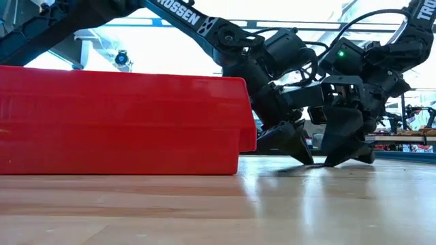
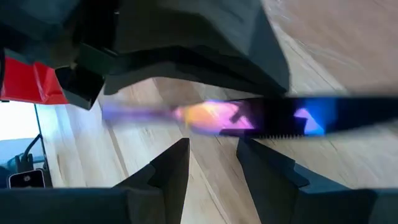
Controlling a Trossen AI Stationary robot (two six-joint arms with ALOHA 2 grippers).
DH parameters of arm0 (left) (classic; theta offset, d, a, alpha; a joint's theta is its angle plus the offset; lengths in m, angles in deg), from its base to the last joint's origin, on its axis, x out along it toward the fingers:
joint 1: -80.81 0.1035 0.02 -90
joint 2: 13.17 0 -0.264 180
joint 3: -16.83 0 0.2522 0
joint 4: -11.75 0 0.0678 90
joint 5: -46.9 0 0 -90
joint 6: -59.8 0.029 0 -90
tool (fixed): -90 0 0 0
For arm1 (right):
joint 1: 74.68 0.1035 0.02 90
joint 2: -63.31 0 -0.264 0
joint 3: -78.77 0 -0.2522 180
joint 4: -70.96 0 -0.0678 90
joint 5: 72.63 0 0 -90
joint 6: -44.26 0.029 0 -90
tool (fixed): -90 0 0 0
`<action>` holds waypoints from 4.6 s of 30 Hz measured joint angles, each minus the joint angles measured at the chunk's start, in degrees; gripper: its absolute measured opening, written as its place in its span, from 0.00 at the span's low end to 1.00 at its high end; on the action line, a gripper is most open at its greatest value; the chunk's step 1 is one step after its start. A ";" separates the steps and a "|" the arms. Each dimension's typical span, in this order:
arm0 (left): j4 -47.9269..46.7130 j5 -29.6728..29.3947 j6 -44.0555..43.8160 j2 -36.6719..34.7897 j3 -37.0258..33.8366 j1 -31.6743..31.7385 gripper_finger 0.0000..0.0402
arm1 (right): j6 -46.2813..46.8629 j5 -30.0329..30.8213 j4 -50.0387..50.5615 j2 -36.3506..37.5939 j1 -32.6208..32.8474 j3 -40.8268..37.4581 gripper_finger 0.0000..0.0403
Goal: Sort silverware
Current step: Put the purple table knife into the bottom red bin
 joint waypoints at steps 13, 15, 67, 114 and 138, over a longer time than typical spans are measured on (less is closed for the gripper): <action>-0.44 -3.70 -6.71 -2.71 0.28 -0.34 0.00 | 4.02 5.61 12.44 8.50 0.26 0.17 0.34; -2.01 -3.65 -8.23 -3.92 0.26 -0.33 0.00 | 6.53 9.83 16.51 11.37 0.13 0.19 0.34; -13.72 7.71 -16.56 -3.91 2.67 0.30 0.00 | 15.41 30.64 8.95 5.77 8.03 0.37 0.34; -7.33 17.65 -17.65 -3.63 2.52 -1.85 0.00 | -8.18 33.81 8.49 6.50 4.12 0.24 0.34; 2.05 5.26 -9.21 -1.29 2.64 -2.47 0.00 | 10.48 18.70 23.84 16.90 4.45 -0.27 0.34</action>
